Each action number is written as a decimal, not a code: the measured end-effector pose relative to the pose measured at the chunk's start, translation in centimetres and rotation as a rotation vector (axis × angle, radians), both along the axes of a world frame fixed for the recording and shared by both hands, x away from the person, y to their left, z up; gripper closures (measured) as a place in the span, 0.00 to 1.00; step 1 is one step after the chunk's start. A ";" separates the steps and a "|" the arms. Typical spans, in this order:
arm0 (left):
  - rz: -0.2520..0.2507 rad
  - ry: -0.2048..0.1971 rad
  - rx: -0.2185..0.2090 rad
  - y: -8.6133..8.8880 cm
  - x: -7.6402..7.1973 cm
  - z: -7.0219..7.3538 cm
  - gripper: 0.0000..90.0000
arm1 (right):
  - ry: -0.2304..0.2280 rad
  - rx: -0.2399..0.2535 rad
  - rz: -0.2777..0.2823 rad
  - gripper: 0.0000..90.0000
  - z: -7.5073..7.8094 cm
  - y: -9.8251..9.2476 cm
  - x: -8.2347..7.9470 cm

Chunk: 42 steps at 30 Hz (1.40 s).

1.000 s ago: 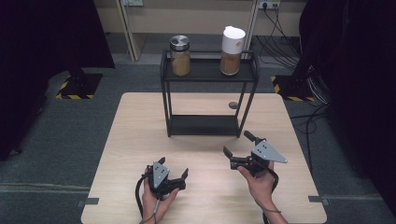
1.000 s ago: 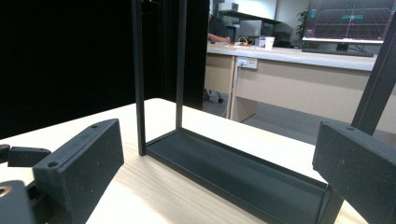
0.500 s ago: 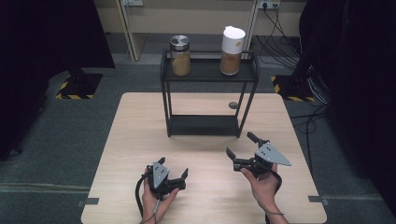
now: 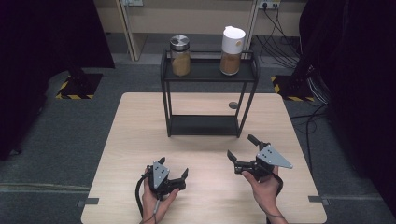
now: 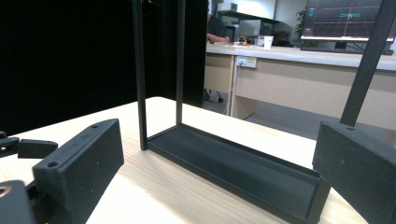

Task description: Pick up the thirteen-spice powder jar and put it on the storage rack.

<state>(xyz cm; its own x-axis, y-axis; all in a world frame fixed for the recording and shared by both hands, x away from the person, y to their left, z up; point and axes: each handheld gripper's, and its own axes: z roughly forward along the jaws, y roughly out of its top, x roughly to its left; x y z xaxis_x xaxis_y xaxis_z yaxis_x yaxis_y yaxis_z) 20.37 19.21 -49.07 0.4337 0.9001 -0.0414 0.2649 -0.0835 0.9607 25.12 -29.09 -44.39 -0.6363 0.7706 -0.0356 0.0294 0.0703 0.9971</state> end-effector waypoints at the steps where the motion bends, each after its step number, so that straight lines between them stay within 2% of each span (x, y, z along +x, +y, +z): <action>1: 0.000 0.001 0.000 0.0 0.0 0.0 0.02 | 0.000 0.001 0.000 0.02 0.0 0.0 0.0; 20: 0.000 0.001 -0.003 0.0 0.0 0.0 0.02 | 0.066 -0.025 -0.003 0.03 -1.6 0.1 0.1; 24: -0.001 0.000 -0.002 0.0 0.0 0.0 0.02 | 0.060 -0.019 -0.022 0.03 -2.2 0.2 -0.2; 42: -0.001 0.000 -0.003 0.0 0.0 0.0 0.02 | 0.105 -0.025 -0.040 0.03 -3.8 0.7 -0.2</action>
<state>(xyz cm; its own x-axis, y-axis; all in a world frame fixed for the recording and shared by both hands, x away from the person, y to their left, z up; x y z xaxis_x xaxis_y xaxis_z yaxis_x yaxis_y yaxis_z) 20.37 19.26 -49.10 0.4347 0.8995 -0.0436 0.2644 -0.0812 0.9610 24.87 -28.44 -48.19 -0.6061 0.7954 0.0097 0.1364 0.0919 0.9864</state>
